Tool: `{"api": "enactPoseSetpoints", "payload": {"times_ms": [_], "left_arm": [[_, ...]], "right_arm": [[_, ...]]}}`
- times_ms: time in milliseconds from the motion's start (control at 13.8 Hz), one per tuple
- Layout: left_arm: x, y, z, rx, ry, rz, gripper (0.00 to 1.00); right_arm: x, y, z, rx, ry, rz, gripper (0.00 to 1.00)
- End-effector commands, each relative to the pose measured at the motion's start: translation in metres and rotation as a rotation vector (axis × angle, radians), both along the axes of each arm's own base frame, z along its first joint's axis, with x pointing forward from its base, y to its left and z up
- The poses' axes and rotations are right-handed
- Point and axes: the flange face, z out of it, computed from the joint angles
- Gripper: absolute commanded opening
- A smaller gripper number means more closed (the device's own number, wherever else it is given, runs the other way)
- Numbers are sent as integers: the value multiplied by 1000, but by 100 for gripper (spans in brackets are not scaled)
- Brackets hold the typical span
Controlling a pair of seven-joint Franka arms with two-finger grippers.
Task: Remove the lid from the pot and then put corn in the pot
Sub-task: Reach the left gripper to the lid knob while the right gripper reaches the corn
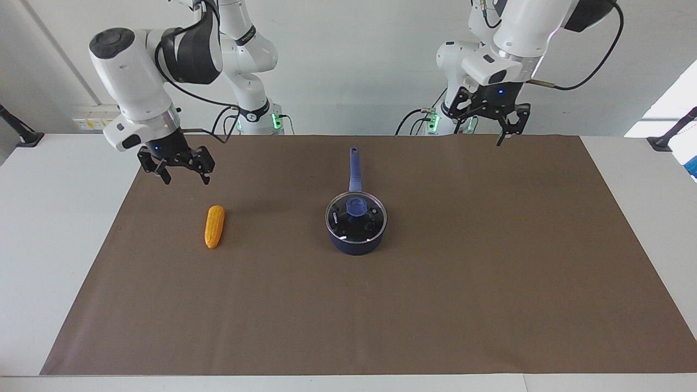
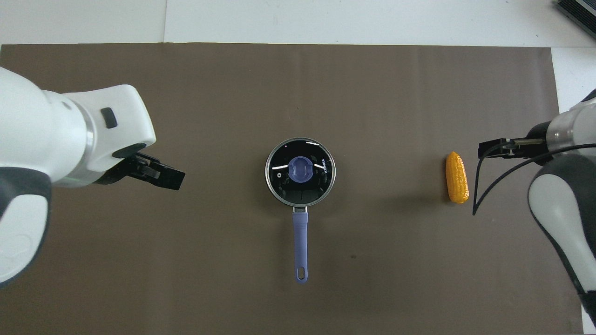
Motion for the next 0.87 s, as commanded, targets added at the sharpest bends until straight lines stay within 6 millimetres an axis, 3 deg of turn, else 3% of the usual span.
{"api": "enactPoseSetpoints", "payload": {"times_ms": [0,218,363,508,799], "left_arm": [[-7,-38,-37,-32,-37,47,100],[-14,-102,-73,-57,-46,42,100],[-18,-128,-92,-65,-41,49,100],[-21,-165,-126,-80,-37,77,100],[-15,-196,-174,-103,-44,116,100]], "right_arm": [[16,5,-55,3,-32,29,100],[15,10,-108,-1,-33,35,100],[6,6,-127,-1,-8,28,100],[-5,-1,-149,0,36,15,100],[-8,-10,-188,-3,45,-7,100]]}}
